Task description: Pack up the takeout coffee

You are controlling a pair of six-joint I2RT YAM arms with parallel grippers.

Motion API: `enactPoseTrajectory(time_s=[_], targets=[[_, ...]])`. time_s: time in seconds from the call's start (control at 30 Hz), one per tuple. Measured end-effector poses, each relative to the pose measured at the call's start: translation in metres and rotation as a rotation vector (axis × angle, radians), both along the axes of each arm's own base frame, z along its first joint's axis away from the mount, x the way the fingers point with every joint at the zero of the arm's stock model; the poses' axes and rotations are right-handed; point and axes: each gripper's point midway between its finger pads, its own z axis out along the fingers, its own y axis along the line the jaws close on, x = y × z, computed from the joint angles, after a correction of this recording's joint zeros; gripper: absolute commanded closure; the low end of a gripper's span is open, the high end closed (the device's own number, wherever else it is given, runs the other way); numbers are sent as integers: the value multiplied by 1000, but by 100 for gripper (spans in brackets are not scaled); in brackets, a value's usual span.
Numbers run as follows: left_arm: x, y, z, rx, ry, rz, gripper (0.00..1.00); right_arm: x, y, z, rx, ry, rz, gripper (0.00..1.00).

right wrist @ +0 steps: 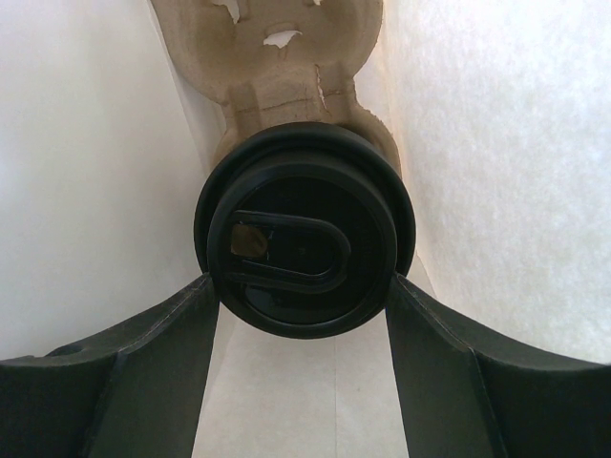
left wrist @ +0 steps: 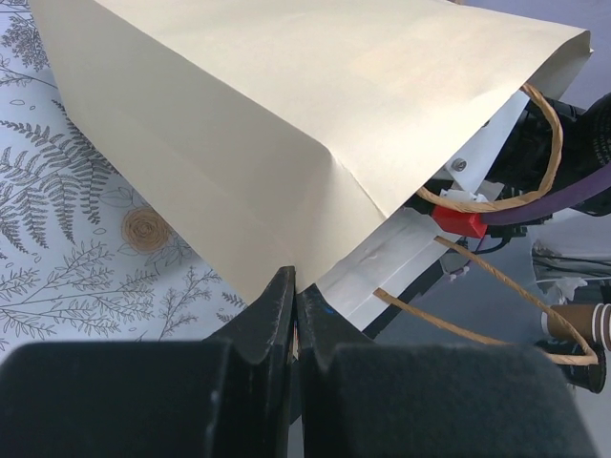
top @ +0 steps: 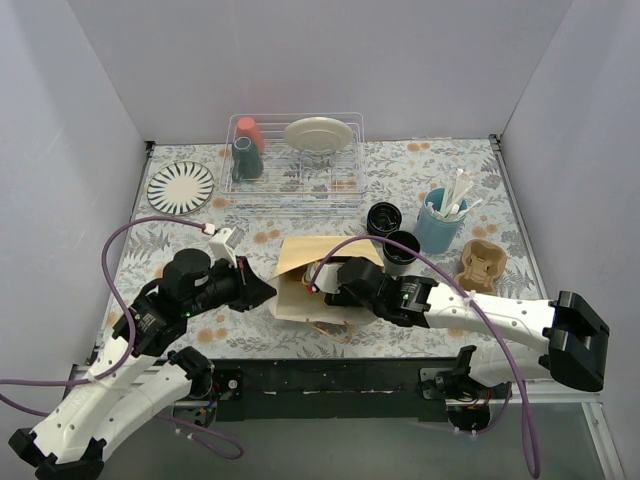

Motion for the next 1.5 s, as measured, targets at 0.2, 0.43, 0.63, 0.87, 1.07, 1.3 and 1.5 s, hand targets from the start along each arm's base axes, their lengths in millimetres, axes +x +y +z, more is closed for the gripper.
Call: enactPoseTrajectory(time_s=[0.2, 0.43, 0.63, 0.87, 1.07, 1.3, 1.5], targets=[[2, -1, -2, 7, 10, 0, 100, 4, -1, -2, -4, -1, -15, 55], [5, -3, 2, 13, 10, 1, 100, 6, -4, -3, -3, -1, -31, 55], [6, -4, 1, 17, 17, 1, 100, 11, -4, -9, -15, 4, -52, 53], [8, -5, 3, 14, 24, 5, 100, 20, -5, -19, -33, 14, -93, 51], [7, -6, 3, 7, 33, 10, 100, 25, -5, -21, -32, 18, -110, 50], [7, -6, 3, 3, 39, 14, 100, 29, -4, -23, -14, 24, -122, 50], [8, -6, 3, 0, 42, 17, 100, 32, -2, -25, -6, 24, -126, 47]])
